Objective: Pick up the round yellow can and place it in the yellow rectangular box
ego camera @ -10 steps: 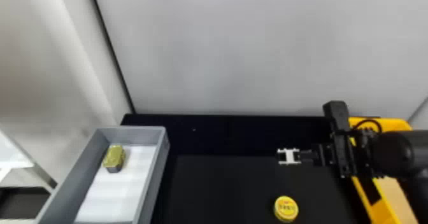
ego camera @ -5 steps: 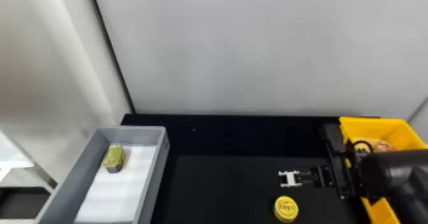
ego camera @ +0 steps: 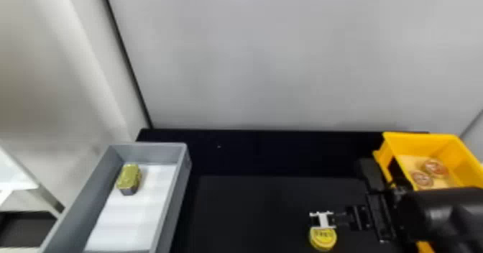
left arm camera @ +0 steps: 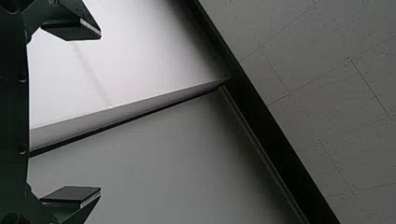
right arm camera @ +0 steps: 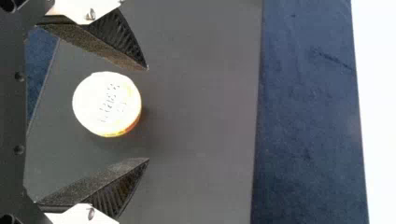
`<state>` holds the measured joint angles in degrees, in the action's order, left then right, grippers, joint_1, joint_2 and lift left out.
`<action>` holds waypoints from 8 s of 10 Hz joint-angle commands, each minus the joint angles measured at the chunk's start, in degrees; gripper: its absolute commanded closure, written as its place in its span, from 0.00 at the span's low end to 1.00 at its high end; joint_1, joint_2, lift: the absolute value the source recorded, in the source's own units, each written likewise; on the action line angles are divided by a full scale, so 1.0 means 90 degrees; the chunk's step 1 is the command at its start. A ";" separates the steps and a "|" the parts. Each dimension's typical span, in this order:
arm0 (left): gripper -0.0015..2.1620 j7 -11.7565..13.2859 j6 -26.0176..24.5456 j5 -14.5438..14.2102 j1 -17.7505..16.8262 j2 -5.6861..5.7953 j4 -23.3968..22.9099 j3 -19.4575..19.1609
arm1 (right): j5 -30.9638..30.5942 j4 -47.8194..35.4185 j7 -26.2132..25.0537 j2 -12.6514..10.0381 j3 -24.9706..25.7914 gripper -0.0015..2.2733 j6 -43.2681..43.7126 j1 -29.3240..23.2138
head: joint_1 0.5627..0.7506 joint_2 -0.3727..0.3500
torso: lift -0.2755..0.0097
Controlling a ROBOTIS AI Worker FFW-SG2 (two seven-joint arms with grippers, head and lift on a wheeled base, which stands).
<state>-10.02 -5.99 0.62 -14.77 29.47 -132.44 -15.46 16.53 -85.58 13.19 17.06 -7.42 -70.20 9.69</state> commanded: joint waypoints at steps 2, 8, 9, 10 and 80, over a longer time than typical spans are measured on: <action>0.05 0.0000 0.0011 0.0000 0.0010 -0.0021 -0.0001 -0.0002 | -0.0040 -0.0120 0.0000 -0.0010 -0.0114 0.04 -0.0153 -0.0051 | 0.84 0.56 | 0.96; 0.05 0.0000 0.0020 0.0000 0.0049 -0.0040 -0.0001 -0.0012 | -0.0255 -0.0012 0.0069 -0.0010 -0.0280 0.05 -0.0163 -0.0090 | 0.84 0.56 | 0.96; 0.05 0.0000 0.0020 0.0000 0.0040 -0.0040 0.0009 -0.0002 | -0.0333 -0.0003 0.0118 -0.0010 -0.0329 0.05 -0.0173 -0.0080 | 0.84 0.56 | 0.96; 0.05 0.0000 0.0020 0.0000 0.0049 -0.0040 0.0009 -0.0002 | -0.0352 0.0027 0.0157 -0.0010 -0.0329 0.05 -0.0173 -0.0090 | 0.84 0.56 | 0.96; 0.05 0.0205 -0.0136 0.0000 -0.0166 -0.0030 0.0126 0.0203 | -0.0743 -0.5686 -0.3584 0.0888 0.3334 0.03 0.3501 -0.0559 | 0.84 0.56 | 0.96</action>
<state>-8.16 -7.17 0.62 -16.30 29.21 -131.18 -13.33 18.86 -130.70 -19.16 25.50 26.46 -41.54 2.36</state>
